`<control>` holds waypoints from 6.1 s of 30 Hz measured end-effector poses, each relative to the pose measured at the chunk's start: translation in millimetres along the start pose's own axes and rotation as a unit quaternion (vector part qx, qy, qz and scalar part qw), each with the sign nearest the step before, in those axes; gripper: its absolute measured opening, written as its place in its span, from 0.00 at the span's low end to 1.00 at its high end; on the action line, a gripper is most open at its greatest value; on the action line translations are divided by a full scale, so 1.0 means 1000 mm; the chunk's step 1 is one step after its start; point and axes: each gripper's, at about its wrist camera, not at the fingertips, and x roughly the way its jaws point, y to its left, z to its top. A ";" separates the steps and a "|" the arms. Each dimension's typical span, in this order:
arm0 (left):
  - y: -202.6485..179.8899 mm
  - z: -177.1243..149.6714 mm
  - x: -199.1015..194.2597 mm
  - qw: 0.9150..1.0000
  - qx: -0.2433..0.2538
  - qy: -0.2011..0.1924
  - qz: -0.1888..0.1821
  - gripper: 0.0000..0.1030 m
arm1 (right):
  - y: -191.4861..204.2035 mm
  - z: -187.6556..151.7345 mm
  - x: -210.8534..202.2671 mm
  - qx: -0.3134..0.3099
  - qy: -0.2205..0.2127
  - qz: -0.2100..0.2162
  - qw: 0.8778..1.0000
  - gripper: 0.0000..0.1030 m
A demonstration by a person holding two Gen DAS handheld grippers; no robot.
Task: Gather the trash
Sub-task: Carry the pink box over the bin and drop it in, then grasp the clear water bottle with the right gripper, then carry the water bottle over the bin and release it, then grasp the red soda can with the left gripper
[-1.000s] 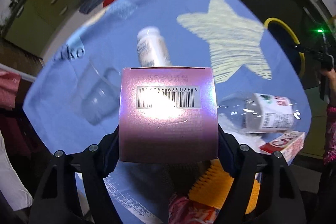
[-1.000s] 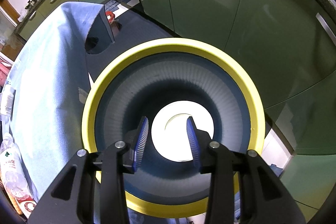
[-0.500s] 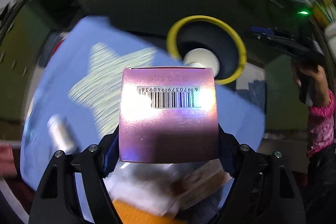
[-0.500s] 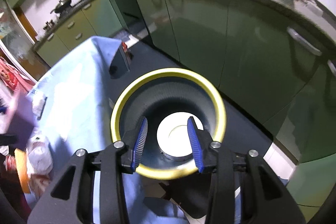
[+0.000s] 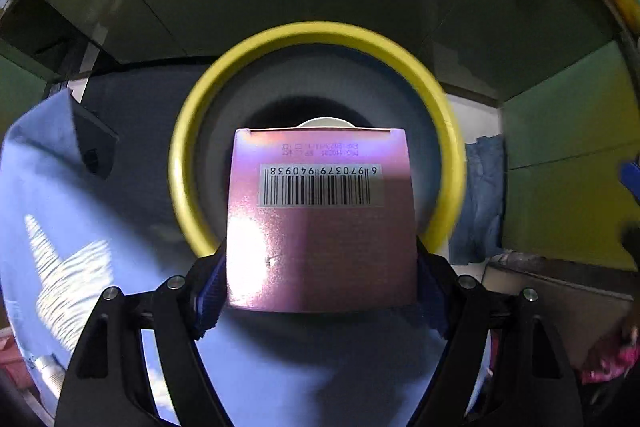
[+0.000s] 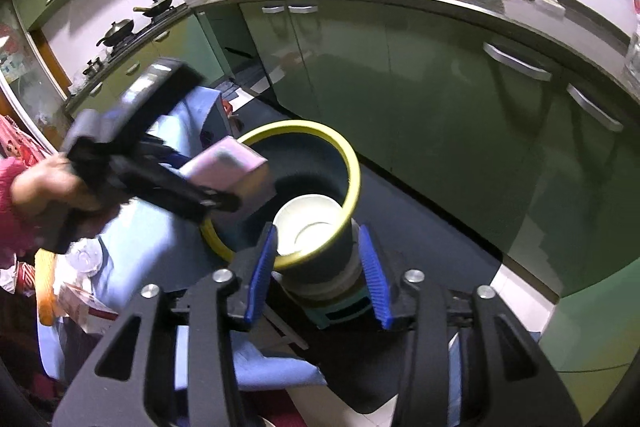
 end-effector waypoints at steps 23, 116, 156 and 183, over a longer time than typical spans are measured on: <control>0.095 -0.242 -0.290 0.920 -0.136 -0.360 0.069 0.95 | 0.107 -0.005 0.030 -0.119 0.032 0.093 0.988 0.45; 0.296 -0.485 -0.151 0.784 -0.406 -0.438 0.170 0.96 | 0.094 0.054 0.230 -0.088 0.267 -0.050 0.958 0.67; 0.127 -0.529 -0.119 0.881 -0.287 -0.361 0.104 0.96 | 0.152 -0.023 0.088 -0.107 0.142 0.190 0.965 0.68; 0.162 -0.523 -0.090 0.855 -0.330 -0.393 0.082 0.63 | 0.155 -0.032 0.094 -0.114 0.153 0.192 0.963 0.70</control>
